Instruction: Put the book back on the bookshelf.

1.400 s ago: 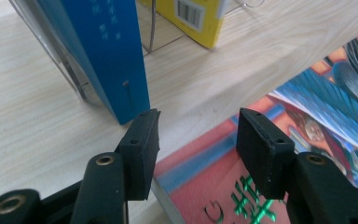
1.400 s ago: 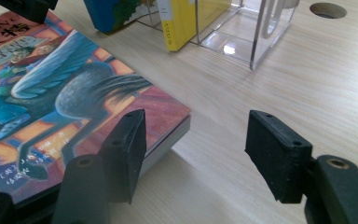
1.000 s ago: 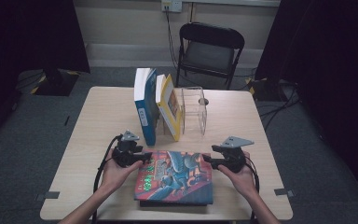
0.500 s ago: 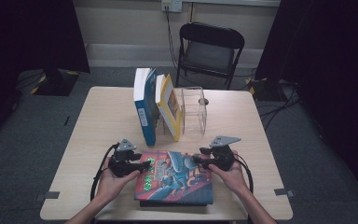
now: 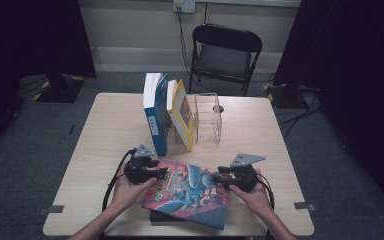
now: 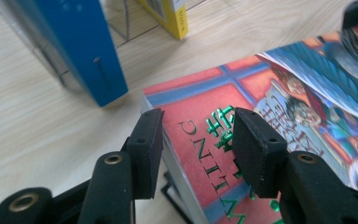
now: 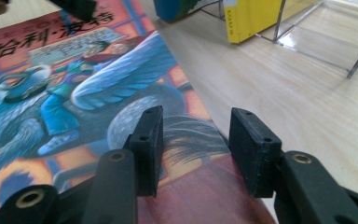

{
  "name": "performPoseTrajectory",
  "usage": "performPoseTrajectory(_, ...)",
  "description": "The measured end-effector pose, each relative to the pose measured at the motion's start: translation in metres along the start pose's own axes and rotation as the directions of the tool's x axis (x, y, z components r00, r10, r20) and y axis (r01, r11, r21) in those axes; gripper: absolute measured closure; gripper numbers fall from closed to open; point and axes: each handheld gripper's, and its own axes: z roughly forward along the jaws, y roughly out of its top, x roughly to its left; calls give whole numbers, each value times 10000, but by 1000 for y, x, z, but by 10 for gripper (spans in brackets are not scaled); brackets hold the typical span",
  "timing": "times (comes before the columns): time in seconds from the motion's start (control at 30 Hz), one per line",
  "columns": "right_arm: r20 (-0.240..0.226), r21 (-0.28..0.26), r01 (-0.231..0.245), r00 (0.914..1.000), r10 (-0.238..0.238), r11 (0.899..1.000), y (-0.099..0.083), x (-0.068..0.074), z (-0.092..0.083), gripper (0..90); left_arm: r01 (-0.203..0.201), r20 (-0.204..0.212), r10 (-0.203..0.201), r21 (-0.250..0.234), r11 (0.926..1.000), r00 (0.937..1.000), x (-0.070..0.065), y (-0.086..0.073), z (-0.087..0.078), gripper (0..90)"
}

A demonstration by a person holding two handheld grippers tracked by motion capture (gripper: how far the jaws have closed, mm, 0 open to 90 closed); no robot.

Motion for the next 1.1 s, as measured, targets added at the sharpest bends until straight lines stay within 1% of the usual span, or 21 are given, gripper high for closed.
performPoseTrajectory(0.1,-61,29,-61,10000,62,10000,-5,5,-7,572,-19,214,20,-11,10000,9998,1,5,7,549)
performPoseTrajectory(0.13,-74,60,-3,10000,3,10000,-7,8,-9,571,-127,276,127,19,9999,9995,1,7,9,553)
performPoseTrajectory(0.23,-155,19,-8,9999,8,10000,-14,14,-16,569,-161,444,166,-120,9998,9989,2,10,14,562)
performPoseTrajectory(0.3,-113,19,25,9999,-25,10000,-16,17,-19,569,-121,531,132,-200,9997,9985,2,9,15,563)
performPoseTrajectory(0.37,-140,63,51,9999,-50,10000,-15,16,-19,567,-45,601,56,-184,9998,9982,3,8,14,564)
performPoseTrajectory(0.47,-428,33,-55,9991,56,10000,-13,12,-16,559,-245,592,248,-57,9997,9979,1,6,8,568)
performPoseTrajectory(0.5,-428,33,-55,9991,56,10000,-13,12,-16,559,-245,592,248,-57,9997,9979,1,6,8,567)
performPoseTrajectory(0.53,-506,79,-10,9987,14,10000,-10,13,-12,551,-196,606,200,-74,9998,9980,0,3,6,567)
performPoseTrajectory(0.6,-558,135,19,9984,-11,9999,-7,13,-7,532,-30,772,23,93,10000,9970,-1,-4,-3,564)
performPoseTrajectory(0.63,-625,130,0,9980,9,9999,-5,14,-4,530,64,794,-75,146,9999,9968,-2,-6,-7,563)
performPoseTrajectory(0.67,-672,149,10,9977,0,9999,-3,14,-2,528,76,819,-92,202,9998,9966,-3,-10,-11,561)
performPoseTrajectory(0.73,-713,243,88,9974,-71,9997,1,15,2,528,-102,868,85,191,9998,9962,-6,-19,-20,535)
performPoseTrajectory(0.8,-750,260,92,9972,-72,9996,3,14,4,529,-115,997,87,273,9996,9950,-8,-26,-29,529)
performPoseTrajectory(0.87,-822,275,35,9966,-12,9996,4,14,5,530,-75,1093,54,189,9998,9940,-10,-34,-35,529)
performPoseTrajectory(0.9,-846,288,26,9964,-2,9996,4,13,6,530,-135,1149,114,174,9998,9933,-10,-38,-38,518)
performPoseTrajectory(0.97,-865,277,-18,9962,42,9996,4,13,6,530,-85,1245,63,178,9998,9922,-12,-44,-45,503)
performPoseTrajectory(1.0,-884,265,-51,9961,74,9996,3,13,6,530,-85,1245,63,178,9998,9922,-12,-44,-45,497)
performPoseTrajectory(1.03,-919,243,-93,9957,115,9997,3,12,6,530,-95,1269,60,272,9996,9919,-16,-49,-51,484)
performPoseTrajectory(1.07,-957,213,-132,9953,151,9997,2,12,6,530,-95,1269,60,272,9996,9919,-16,-49,-51,461)
performPoseTrajectory(1.1,-967,185,-188,9951,205,9997,2,11,6,529,-179,1134,138,352,9992,9935,-20,-52,-56,454)
